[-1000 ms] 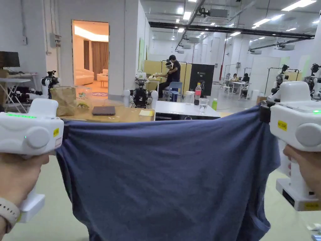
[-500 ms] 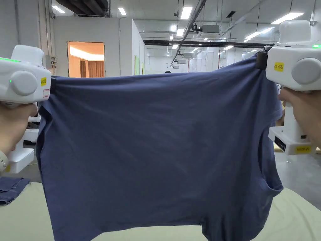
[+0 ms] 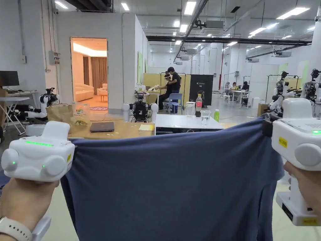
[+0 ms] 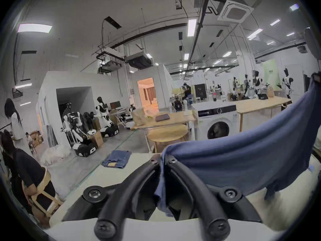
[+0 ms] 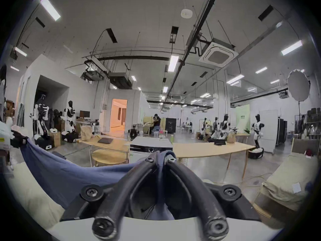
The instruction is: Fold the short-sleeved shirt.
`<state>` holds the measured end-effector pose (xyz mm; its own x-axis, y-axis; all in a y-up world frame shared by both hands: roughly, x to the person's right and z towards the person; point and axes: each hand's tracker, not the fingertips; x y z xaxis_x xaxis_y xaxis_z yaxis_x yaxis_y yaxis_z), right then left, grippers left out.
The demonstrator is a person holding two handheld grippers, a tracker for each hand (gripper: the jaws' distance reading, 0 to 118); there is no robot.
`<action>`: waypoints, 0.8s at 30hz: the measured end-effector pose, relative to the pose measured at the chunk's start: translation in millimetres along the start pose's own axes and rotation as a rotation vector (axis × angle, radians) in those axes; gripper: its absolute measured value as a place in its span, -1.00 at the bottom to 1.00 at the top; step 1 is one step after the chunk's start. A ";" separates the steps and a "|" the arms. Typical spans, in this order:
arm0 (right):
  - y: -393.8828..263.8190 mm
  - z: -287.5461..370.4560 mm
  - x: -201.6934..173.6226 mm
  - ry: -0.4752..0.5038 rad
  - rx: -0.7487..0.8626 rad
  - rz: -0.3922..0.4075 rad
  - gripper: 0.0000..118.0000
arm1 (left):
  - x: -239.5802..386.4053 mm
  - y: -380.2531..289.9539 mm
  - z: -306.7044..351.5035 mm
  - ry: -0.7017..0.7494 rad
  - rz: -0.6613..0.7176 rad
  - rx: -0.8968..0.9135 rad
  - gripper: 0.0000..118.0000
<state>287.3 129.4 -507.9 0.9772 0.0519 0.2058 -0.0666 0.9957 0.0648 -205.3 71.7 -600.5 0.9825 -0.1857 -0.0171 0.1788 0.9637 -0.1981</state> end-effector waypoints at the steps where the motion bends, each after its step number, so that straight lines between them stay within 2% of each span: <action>1: -2.9 12.3 3.1 0.001 0.002 0.006 -0.92 | -1.5 -3.1 11.3 -0.010 0.004 0.007 -1.00; 6: -25.5 93.7 15.1 0.003 0.002 0.048 -0.92 | -9.6 -39.5 86.2 -0.118 0.058 0.021 -1.00; 9: -67.0 160.4 18.8 0.011 -0.032 0.055 -0.92 | -7.6 -86.6 140.6 -0.131 0.035 -0.009 -1.00; 11: -108.8 200.4 21.0 0.012 -0.096 0.072 -0.92 | -4.8 -130.6 174.2 -0.156 0.076 -0.045 -1.00; 14: -182.3 262.6 22.0 0.021 -0.246 0.044 -0.92 | -0.2 -210.4 221.5 -0.168 0.124 -0.122 -1.00; 18: -283.8 323.8 19.7 0.076 -0.544 -0.008 -0.92 | 0.8 -315.4 252.6 -0.141 0.144 -0.283 -1.00; 20: -327.2 338.7 16.7 0.030 -0.691 -0.006 -0.92 | -2.5 -356.5 259.0 -0.130 0.176 -0.388 -1.00; 21: -342.6 342.5 17.2 0.019 -0.737 -0.017 -0.92 | -6.6 -373.9 258.3 -0.134 0.197 -0.462 -1.00; 23: -352.1 350.6 16.3 0.023 -0.751 -0.050 -0.92 | -13.3 -388.2 258.2 -0.159 0.203 -0.471 -1.00; 24: -350.2 352.2 15.9 0.024 -0.748 -0.044 -0.91 | -15.8 -387.4 258.7 -0.156 0.194 -0.471 -0.92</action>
<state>255.1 -245.6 -183.4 0.9805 0.0038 0.1966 0.1193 0.7832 -0.6103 -276.4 -249.2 -269.9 0.9978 0.0523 0.0415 -0.0149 0.7802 -0.6253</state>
